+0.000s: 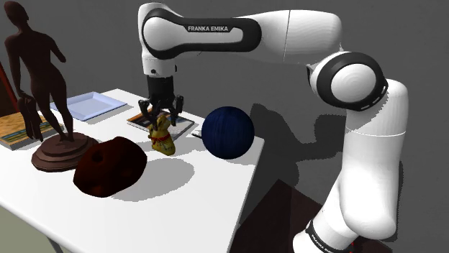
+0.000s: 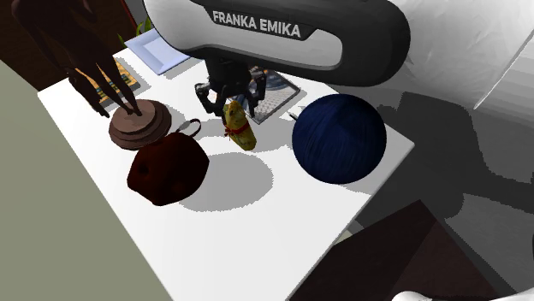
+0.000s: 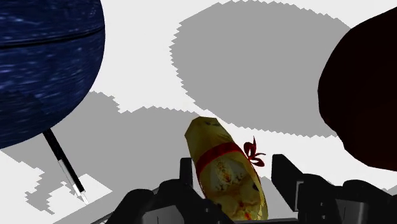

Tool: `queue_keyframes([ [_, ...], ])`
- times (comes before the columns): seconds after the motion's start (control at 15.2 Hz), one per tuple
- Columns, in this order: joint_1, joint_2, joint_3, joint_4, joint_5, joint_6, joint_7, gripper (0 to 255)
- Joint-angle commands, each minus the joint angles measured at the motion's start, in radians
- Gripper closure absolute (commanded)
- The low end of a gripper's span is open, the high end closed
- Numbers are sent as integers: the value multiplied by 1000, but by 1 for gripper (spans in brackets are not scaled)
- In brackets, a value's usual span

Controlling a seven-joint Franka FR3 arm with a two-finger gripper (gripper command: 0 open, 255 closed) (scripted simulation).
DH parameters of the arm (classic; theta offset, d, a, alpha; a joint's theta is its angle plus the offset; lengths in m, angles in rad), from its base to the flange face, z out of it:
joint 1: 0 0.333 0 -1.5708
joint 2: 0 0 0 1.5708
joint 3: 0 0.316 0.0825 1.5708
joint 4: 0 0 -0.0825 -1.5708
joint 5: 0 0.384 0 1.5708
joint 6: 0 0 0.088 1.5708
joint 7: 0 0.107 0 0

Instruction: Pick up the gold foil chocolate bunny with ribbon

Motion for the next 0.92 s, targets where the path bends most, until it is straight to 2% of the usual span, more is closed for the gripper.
queue_keyframes([
  [0.0,0,-1,0,-4,0,4,0,255],
  [0.53,0,0,0,-2,0,2,0,255],
  [0.86,3,5,1,73,-1,-67,4,255],
])
